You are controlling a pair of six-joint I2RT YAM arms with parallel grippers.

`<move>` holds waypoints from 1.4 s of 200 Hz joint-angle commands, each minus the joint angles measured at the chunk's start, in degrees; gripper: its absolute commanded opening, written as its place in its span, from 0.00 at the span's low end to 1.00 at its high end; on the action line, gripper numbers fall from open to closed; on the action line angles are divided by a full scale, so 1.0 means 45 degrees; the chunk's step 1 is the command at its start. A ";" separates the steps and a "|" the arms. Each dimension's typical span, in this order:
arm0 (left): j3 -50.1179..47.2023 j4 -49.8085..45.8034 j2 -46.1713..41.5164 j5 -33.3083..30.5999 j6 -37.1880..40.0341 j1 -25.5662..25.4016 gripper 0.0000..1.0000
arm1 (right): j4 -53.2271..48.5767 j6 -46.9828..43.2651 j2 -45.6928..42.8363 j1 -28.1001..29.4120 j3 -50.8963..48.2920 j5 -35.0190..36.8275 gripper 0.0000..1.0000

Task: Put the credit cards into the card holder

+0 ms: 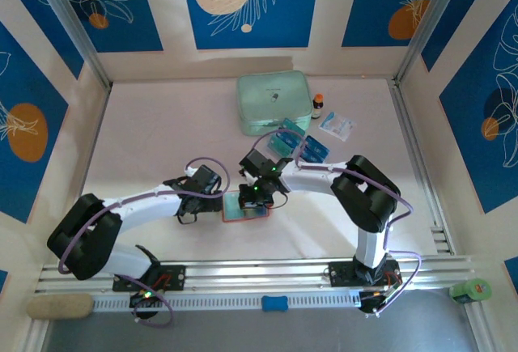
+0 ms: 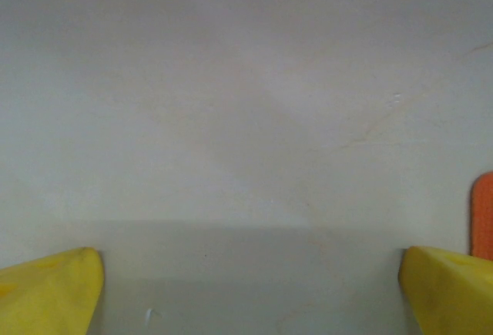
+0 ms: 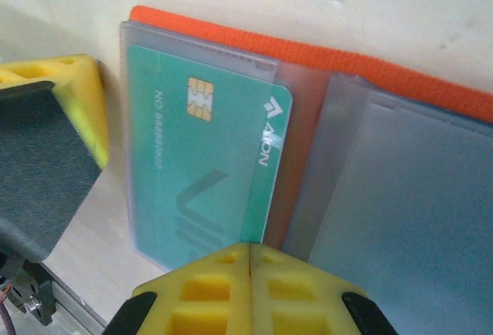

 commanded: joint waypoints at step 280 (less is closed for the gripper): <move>0.0771 0.0188 -0.2017 0.1056 -0.1090 -0.1082 1.00 | -0.0439 -0.1076 -0.3604 -0.1946 -0.1754 0.0466 0.17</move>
